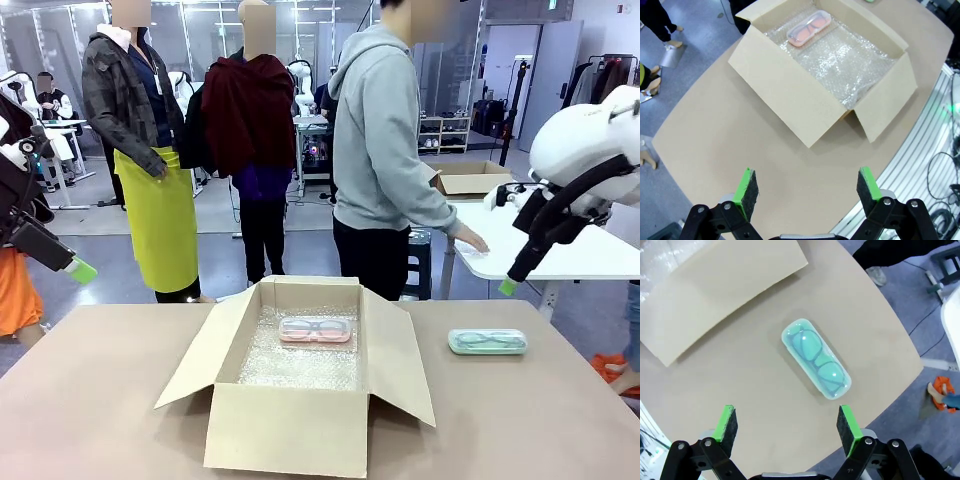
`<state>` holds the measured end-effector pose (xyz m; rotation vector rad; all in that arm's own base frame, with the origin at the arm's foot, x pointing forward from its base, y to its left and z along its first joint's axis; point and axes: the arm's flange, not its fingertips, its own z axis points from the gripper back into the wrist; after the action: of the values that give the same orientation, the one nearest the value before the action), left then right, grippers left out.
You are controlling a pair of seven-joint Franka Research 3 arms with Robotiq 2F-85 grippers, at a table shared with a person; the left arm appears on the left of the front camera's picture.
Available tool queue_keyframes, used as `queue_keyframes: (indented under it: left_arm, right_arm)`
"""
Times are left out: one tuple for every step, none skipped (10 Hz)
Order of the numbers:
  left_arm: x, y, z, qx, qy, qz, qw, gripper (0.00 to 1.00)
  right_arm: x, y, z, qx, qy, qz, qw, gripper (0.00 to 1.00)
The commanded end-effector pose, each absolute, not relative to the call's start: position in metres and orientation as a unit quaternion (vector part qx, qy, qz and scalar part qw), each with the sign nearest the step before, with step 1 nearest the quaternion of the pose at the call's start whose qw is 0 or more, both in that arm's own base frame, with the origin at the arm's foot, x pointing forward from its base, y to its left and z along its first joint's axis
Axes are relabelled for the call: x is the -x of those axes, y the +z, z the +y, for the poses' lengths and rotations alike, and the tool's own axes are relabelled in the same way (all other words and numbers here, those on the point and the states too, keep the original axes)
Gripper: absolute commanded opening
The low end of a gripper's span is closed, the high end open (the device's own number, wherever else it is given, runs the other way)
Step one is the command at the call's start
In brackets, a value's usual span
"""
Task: Pack the glasses set securely to prepare it for shipping.
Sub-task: Put the Glasses case from the right side of the table into the Package Box.
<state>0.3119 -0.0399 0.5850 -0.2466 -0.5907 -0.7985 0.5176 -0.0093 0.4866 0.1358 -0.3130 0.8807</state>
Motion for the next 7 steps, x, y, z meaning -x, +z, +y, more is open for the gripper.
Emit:
queue_keyframes:
  left_arm:
    - [-0.311,0.586,-0.039,0.125,-0.384,-0.285,0.869,1.0]
    - [-0.311,0.586,-0.039,0.125,-0.384,-0.285,0.869,1.0]
    - [-0.311,0.586,-0.039,0.125,-0.384,-0.285,0.869,1.0]
    - [-0.311,0.586,-0.039,0.125,-0.384,-0.285,0.869,1.0]
    - [-0.311,0.586,-0.039,0.125,-0.384,-0.285,0.869,1.0]
    - [-0.311,0.586,-0.039,0.125,-0.384,-0.285,0.869,1.0]
    - [-0.311,0.586,-0.039,0.125,-0.384,-0.285,0.869,1.0]
  right_arm:
    - [-0.545,0.473,-0.016,-0.038,0.492,-0.134,0.859,1.0]
    - [-0.554,0.46,-0.017,-0.031,0.528,-0.12,0.84,1.0]
    - [-0.56,0.45,-0.016,-0.028,0.55,-0.107,0.827,1.0]
    - [-0.562,0.441,-0.012,-0.026,0.577,-0.099,0.81,1.0]
    - [-0.562,0.433,-0.008,-0.016,0.598,-0.077,0.797,1.0]
    - [-0.562,0.425,-0.005,-0.017,0.622,-0.052,0.781,1.0]
    - [-0.561,0.42,-0.003,-0.009,0.639,-0.032,0.768,1.0]
